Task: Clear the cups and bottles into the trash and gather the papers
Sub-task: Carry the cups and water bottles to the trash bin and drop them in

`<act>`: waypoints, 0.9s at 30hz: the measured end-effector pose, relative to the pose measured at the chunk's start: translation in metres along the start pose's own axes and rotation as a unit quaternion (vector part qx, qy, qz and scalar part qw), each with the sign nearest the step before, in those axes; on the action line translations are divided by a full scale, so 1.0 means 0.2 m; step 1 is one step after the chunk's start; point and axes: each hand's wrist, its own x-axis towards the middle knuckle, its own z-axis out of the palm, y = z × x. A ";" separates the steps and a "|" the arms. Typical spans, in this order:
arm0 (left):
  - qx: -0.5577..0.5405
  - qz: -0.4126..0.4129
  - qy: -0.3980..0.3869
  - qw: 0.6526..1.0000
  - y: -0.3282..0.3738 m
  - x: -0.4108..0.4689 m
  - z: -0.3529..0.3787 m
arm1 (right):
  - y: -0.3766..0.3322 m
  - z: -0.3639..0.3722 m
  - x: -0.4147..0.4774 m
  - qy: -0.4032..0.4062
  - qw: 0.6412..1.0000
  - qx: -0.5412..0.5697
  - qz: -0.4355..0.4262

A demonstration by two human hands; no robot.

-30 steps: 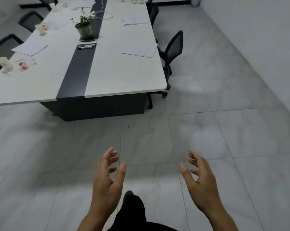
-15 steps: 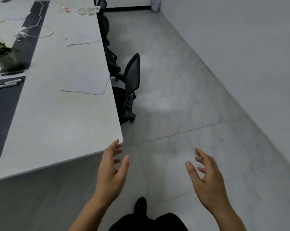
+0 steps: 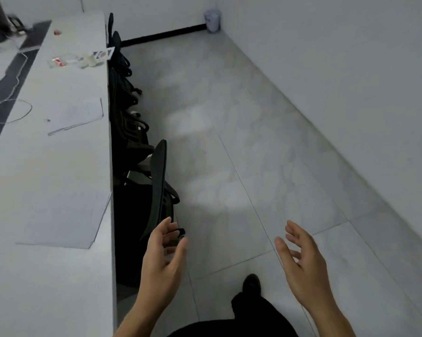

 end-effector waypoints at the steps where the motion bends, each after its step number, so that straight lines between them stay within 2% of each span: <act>1: -0.003 -0.001 0.011 1.000 0.05 0.11 0.03 | -0.06 -0.01 0.15 -0.013 1.000 -0.005 -0.011; 7: -0.032 -0.019 0.101 0.994 0.29 0.83 0.22 | -0.43 0.07 1.15 -0.108 0.992 -0.030 -0.065; 12: -0.059 -0.051 0.169 0.982 0.23 1.40 0.40 | -0.52 0.29 1.86 -0.164 0.982 -0.049 -0.077; 19: -0.048 -0.061 0.187 0.979 0.26 2.45 0.52 | -0.82 0.60 2.83 -0.186 0.975 -0.078 -0.091; 22: -0.036 -0.031 0.192 0.980 0.38 2.96 0.49 | -1.03 0.74 3.26 -0.174 0.976 -0.066 -0.114; 27: -0.021 -0.015 0.201 0.979 0.49 3.71 0.44 | -1.26 1.03 3.91 -0.169 0.980 -0.027 -0.102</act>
